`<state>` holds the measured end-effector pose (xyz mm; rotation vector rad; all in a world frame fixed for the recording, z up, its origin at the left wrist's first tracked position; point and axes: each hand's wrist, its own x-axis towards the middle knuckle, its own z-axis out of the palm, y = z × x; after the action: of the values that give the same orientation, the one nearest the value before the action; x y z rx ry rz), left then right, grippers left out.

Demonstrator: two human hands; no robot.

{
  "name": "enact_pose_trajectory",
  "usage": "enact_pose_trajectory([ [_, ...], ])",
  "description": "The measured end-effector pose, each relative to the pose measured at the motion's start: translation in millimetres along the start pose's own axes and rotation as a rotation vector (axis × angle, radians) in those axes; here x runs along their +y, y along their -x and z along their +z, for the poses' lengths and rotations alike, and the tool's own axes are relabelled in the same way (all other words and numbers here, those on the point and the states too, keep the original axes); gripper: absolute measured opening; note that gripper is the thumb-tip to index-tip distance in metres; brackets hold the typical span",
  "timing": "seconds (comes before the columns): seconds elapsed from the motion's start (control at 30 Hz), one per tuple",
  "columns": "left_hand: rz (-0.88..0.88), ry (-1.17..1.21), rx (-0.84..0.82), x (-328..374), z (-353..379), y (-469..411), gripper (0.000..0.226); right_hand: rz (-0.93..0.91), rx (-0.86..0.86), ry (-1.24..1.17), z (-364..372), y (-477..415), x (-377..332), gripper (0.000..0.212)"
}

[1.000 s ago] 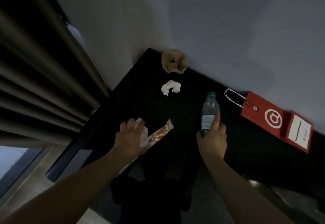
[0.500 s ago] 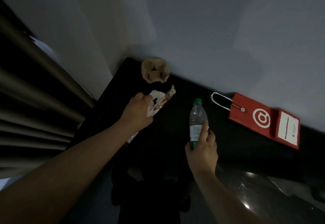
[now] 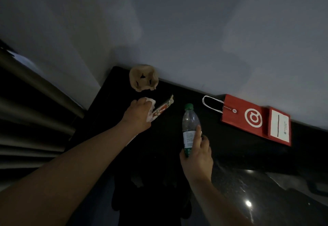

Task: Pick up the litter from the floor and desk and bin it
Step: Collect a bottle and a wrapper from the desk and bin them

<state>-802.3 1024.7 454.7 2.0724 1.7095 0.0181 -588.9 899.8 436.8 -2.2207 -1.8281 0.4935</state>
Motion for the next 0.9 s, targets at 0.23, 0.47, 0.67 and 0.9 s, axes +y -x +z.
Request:
enact_pose_trajectory([
  [0.23,-0.038,-0.062,-0.012,0,2,1,0.066,0.008,0.001,-0.002,2,-1,1,0.106],
  [0.47,-0.066,-0.091,-0.031,-3,4,17,0.079,0.012,-0.008,-0.017,1,-1,2,0.109],
  [0.67,-0.113,-0.059,-0.040,-7,18,38,0.036,0.015,-0.026,-0.024,0,-2,1,0.109],
  [0.9,-0.285,0.233,-0.008,-10,18,80,0.031,0.127,-0.155,-0.193,-17,-3,4,0.104],
])
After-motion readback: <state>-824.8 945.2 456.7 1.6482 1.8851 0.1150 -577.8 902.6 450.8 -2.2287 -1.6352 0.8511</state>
